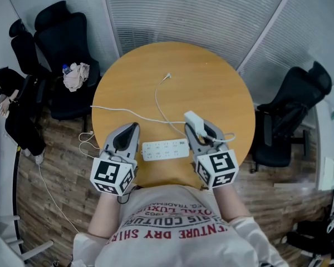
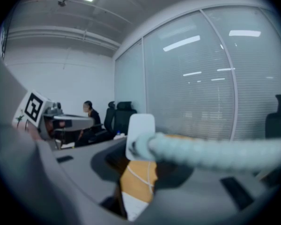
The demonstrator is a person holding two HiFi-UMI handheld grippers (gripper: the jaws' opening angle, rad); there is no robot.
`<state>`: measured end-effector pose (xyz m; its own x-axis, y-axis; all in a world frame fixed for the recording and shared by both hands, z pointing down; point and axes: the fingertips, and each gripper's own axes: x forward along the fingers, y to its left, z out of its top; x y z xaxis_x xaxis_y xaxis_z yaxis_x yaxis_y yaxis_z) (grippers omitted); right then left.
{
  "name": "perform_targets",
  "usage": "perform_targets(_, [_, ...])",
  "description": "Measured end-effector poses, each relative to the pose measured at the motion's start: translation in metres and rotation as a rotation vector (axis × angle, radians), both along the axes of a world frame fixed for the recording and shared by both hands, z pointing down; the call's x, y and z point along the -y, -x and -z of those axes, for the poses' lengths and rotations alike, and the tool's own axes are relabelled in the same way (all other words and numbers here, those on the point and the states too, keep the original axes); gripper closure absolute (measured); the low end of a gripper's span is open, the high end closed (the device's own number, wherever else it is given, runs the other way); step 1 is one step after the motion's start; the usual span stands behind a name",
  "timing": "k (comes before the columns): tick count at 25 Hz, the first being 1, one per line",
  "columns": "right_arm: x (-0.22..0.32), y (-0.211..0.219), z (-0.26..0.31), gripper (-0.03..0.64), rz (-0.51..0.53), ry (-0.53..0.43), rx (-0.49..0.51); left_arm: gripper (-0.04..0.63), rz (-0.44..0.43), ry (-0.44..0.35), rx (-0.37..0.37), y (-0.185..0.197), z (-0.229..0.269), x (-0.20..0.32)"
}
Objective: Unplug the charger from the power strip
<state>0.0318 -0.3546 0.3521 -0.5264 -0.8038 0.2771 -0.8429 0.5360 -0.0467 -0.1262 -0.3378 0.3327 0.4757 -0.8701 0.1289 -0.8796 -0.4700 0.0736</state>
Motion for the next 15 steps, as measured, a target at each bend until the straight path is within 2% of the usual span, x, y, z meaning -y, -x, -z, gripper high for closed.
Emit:
perform_targets(10, [0.0011, 0.0008, -0.0009, 0.463, 0.0, 0.006, 0.003, 0.566, 0.017, 0.005, -0.015, -0.002, -0.0042, 0.0051])
perform_targets(15, [0.0022, 0.0006, -0.0022, 0.463, -0.001, 0.007, 0.007, 0.566, 0.017, -0.012, 0.011, -0.0043, -0.0024, 0.0052])
